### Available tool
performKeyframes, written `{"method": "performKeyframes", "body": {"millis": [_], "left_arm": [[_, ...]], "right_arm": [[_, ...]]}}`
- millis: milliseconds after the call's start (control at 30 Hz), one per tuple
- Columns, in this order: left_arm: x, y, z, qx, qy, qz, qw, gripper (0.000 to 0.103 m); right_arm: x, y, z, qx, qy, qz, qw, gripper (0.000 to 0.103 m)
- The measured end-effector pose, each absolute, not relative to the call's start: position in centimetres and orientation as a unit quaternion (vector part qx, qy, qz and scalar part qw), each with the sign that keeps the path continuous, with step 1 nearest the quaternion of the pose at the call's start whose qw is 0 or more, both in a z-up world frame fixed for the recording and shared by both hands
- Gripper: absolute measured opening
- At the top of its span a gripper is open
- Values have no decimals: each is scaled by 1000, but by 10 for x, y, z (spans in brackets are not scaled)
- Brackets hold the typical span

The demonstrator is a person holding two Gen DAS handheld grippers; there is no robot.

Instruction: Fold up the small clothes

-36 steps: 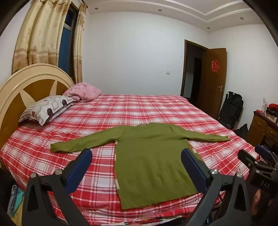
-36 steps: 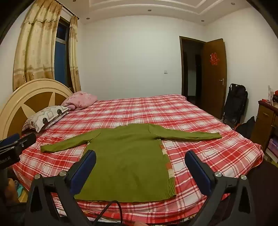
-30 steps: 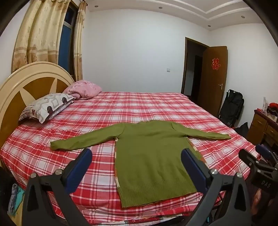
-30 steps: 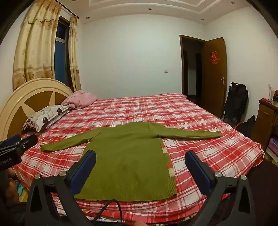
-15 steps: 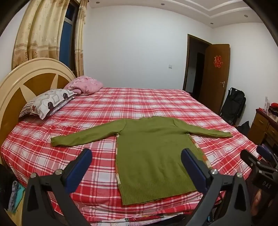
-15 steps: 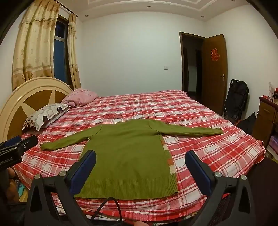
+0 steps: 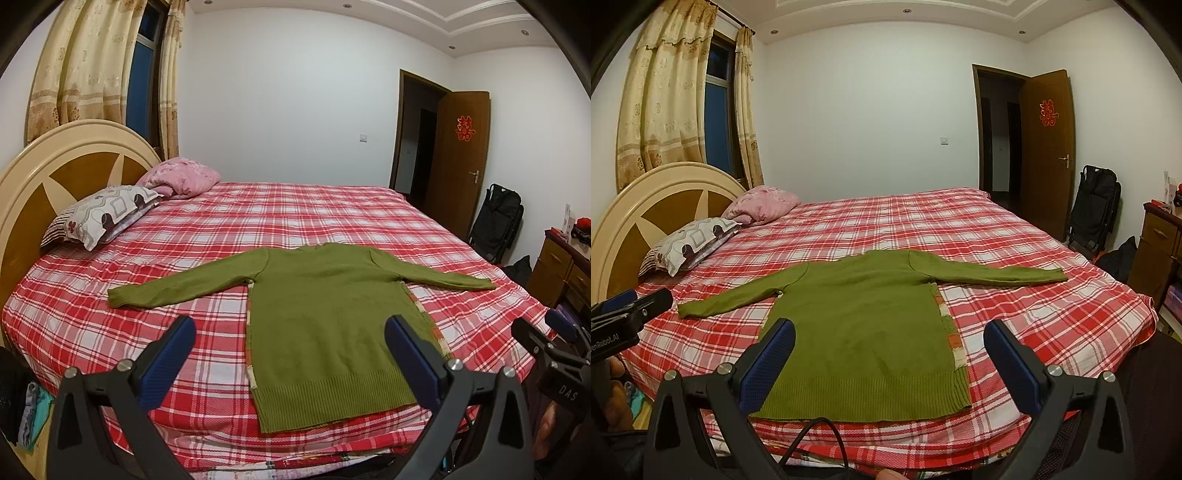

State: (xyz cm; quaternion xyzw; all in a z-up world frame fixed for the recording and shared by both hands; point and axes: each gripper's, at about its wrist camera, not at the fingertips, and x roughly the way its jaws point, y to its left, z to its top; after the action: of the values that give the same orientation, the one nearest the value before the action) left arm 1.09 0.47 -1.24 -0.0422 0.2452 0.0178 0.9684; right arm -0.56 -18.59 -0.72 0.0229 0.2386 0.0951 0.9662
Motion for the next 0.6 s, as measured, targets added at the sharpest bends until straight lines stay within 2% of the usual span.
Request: {"method": "performKeyframes", "body": {"millis": [600], "left_arm": [[15,5,-14,-44,251,16,967,103]], "right_arm": [[-5,-183,-8,24,241,96,965,102]]}}
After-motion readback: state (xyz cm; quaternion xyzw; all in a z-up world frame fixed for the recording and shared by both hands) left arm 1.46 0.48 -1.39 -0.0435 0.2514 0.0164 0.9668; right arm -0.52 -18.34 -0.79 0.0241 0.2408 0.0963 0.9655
